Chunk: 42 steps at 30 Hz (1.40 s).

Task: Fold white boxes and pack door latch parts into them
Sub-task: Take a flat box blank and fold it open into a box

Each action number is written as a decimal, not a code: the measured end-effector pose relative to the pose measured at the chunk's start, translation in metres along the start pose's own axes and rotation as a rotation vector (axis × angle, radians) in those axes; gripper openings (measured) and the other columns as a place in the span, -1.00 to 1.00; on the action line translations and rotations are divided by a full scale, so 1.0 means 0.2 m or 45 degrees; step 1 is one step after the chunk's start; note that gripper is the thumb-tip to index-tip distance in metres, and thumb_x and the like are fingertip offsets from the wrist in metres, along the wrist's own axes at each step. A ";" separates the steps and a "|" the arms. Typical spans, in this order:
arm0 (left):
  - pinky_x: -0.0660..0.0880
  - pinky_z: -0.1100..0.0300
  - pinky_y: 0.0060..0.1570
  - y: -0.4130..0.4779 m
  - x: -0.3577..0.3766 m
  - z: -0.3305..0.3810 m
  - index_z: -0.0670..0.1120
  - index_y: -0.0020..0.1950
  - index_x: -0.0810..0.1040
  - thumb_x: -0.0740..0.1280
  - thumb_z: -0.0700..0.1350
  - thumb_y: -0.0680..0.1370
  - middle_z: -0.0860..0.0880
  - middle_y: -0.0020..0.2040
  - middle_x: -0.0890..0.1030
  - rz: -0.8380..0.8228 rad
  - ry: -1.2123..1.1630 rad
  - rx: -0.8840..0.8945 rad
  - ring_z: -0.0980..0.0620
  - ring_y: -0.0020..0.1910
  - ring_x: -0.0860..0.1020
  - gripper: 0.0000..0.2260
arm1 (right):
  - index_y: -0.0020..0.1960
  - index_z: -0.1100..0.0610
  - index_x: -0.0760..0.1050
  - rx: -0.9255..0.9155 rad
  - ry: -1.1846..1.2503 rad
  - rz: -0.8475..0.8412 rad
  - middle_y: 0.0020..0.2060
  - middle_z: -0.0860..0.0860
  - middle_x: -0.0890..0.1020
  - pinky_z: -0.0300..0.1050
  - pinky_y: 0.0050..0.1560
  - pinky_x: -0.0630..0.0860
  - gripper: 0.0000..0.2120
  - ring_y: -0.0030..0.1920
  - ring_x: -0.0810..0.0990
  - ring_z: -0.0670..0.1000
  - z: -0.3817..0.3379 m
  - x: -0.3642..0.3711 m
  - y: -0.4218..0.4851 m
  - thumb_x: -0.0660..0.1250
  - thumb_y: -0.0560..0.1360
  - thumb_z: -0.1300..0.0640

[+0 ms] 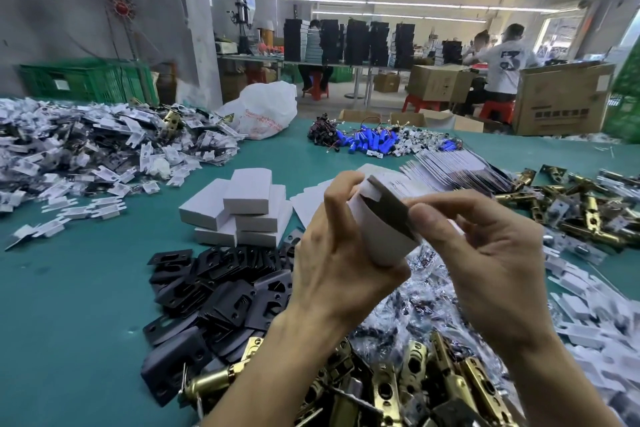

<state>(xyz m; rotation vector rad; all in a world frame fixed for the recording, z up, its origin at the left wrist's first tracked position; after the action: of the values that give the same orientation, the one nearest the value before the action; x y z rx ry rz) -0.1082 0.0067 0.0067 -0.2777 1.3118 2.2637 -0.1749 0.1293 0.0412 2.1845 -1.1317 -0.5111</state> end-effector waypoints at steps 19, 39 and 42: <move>0.37 0.14 -0.37 0.00 0.00 0.05 0.06 0.38 0.16 0.50 0.03 0.21 0.01 0.09 0.53 -0.015 0.113 0.040 -0.02 -0.23 0.50 -0.17 | -0.11 0.14 0.67 0.151 -0.019 0.109 -0.18 -0.03 0.74 -0.14 -0.09 0.66 -0.91 -0.16 0.73 -0.02 0.03 -0.02 -0.01 0.48 0.38 0.22; 0.19 0.30 -0.38 0.00 0.01 0.07 0.16 0.23 0.11 0.35 0.11 0.37 0.05 -0.07 0.49 -0.020 0.028 0.017 0.04 -0.28 0.35 -0.45 | 0.18 0.01 0.63 -0.296 -0.608 -0.063 0.07 -0.14 0.67 -0.14 0.09 0.58 -0.71 0.11 0.63 -0.21 -0.03 0.03 -0.02 0.46 0.48 0.22; 0.23 0.23 -0.39 0.00 0.00 0.07 0.11 0.22 0.13 0.33 0.15 0.35 0.04 -0.07 0.50 -0.009 0.001 0.006 0.02 -0.30 0.36 -0.45 | 0.16 -0.01 0.61 -0.242 -0.469 -0.089 0.09 -0.10 0.67 -0.08 0.19 0.56 -0.70 0.15 0.62 -0.16 0.00 0.03 -0.01 0.45 0.46 0.21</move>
<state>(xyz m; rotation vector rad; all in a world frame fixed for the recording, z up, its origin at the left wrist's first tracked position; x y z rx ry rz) -0.1080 0.0192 0.0141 -0.2817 1.3142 2.2549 -0.1710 0.1250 0.0401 2.0193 -1.1396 -1.0412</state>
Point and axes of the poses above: each hand's wrist, its own y-axis towards the middle knuckle, its own x-axis out of the palm, z = x × y, the point moved 5 cm from there along y, towards the middle knuckle
